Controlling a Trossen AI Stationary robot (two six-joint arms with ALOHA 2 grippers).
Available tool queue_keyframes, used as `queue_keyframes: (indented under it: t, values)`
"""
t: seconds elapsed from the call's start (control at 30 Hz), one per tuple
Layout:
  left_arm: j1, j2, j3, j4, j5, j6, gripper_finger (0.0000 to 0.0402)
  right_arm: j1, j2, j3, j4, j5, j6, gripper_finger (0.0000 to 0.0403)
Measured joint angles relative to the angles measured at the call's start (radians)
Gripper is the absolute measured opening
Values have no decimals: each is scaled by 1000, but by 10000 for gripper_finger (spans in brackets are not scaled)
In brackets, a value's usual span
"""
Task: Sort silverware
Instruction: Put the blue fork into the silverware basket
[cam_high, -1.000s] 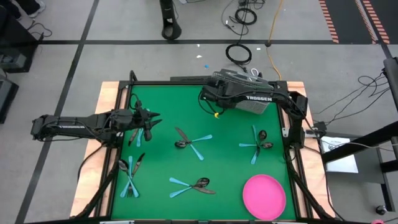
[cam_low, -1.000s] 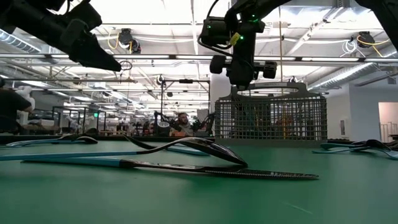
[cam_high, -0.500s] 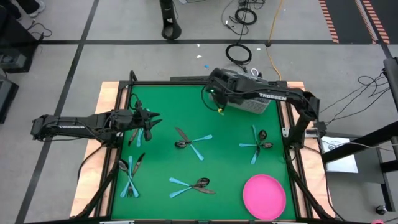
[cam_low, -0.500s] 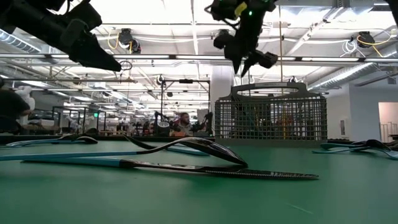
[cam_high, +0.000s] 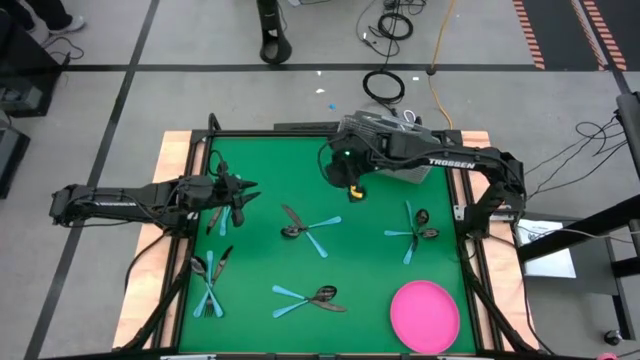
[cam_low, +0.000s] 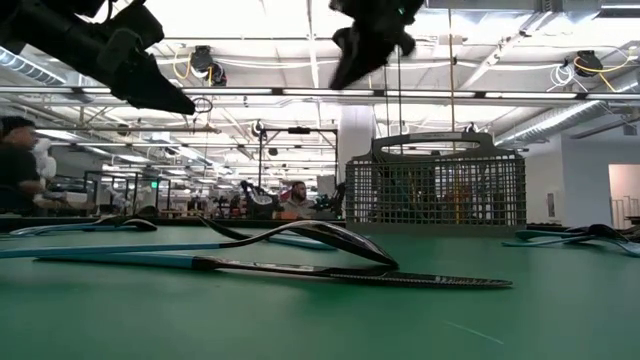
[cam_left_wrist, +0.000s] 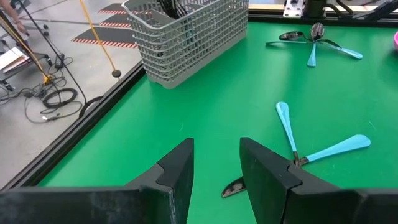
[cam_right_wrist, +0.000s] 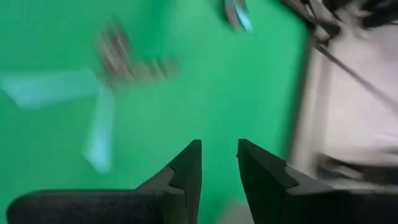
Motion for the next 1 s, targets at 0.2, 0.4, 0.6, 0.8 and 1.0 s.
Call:
queue_keyframes:
  t: [0.2, 0.4, 0.6, 0.8, 1.0]
  values:
    - [0, 0, 0, 19, 30, -2, 132, 26, 36, 0, 177, -310, 244, 93]
    - [0, 0, 0, 38, 75, -19, 132, 65, 123, 0, 275, -495, 312, 93]
    - [0, 0, 0, 38, 76, -26, 132, 114, 228, 0, 401, -563, 299, 93]
    - [0, 0, 0, 31, 76, -40, 132, 146, 306, 0, 507, -567, 290, 93]
    - [1, 0, 0, -83, 42, -238, 132, 142, 311, -12, 501, -568, 267, 93]
